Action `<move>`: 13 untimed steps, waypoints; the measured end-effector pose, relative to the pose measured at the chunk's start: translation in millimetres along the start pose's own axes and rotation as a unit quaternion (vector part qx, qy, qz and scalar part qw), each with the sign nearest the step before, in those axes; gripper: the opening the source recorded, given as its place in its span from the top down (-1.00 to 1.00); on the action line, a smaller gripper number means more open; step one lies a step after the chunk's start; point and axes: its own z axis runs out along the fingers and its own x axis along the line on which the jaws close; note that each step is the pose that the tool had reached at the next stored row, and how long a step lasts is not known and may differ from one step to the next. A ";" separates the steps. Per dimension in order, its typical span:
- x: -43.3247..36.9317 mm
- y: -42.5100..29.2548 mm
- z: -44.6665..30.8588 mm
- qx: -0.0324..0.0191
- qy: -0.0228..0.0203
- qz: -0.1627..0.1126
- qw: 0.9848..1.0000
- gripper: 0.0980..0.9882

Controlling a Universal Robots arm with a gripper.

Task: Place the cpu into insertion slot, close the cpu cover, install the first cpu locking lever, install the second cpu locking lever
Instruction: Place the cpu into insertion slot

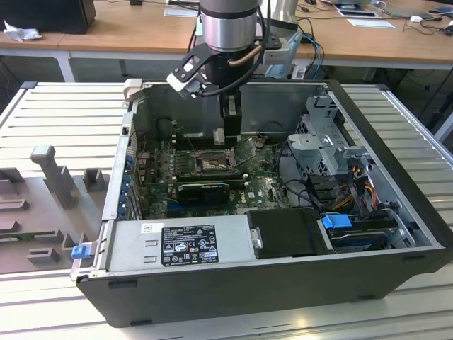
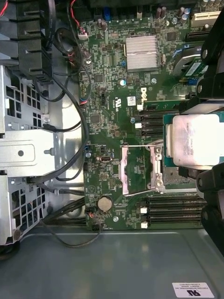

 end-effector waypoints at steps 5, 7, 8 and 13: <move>0.0 -2.7 8.3 0.000 0.000 0.000 1.000 0.04; 0.0 -2.8 9.8 0.000 0.000 0.000 1.000 0.04; 0.0 -3.0 11.2 0.000 0.000 0.000 1.000 0.04; 0.5 -4.0 16.6 0.000 0.000 0.000 1.000 0.04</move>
